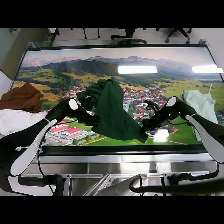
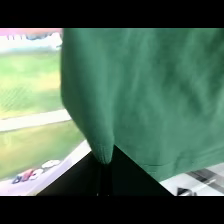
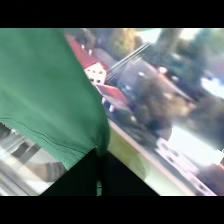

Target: Fold the shirts.

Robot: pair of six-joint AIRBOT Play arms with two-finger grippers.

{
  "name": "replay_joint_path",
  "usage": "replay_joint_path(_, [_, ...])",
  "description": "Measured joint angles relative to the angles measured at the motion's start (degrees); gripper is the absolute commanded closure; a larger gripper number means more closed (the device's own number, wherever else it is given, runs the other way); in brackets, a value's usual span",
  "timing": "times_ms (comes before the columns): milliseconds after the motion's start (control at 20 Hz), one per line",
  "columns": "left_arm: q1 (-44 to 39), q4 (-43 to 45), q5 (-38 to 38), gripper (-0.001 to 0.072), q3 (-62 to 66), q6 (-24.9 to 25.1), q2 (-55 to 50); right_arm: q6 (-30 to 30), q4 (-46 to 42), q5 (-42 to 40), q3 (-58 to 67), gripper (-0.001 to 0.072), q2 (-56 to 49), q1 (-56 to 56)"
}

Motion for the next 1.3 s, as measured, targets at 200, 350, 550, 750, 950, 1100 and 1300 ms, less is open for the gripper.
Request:
replay_joint_path(200, [0.2,-1.2,-4.5,0.0694,5.7,0.5,2.2,-3.3,5.3,2.3,2.8,0.0694,-0.1,-0.3])
replay_joint_path(350, [1.2,-1.6,-8.0,0.0695,15.9,-0.5,8.7,-4.2,10.0,5.7,12.1,0.0695,3.7,-3.1])
replay_joint_path(550, [2.6,-1.8,-10.7,0.0695,38.2,-2.6,18.7,-4.2,17.3,8.9,35.4,0.0695,11.3,-8.1])
replay_joint_path(750, [0.9,-2.1,-6.1,0.0695,57.8,-3.7,27.2,-3.1,19.8,8.8,58.6,0.0695,17.4,-10.0])
replay_joint_path(950, [-1.2,-2.1,5.9,0.0695,56.4,-1.8,37.7,-3.2,17.8,5.4,67.1,0.0695,22.8,-10.6])
replay_joint_path(1100, [-1.1,-1.7,12.7,0.0695,50.2,0.1,41.4,-3.9,15.9,4.1,67.4,0.0695,23.1,-10.7])
replay_joint_path(1300, [1.9,-1.7,14.8,0.0695,46.1,0.9,35.8,-6.3,15.3,3.2,61.2,0.0695,18.2,-10.7])
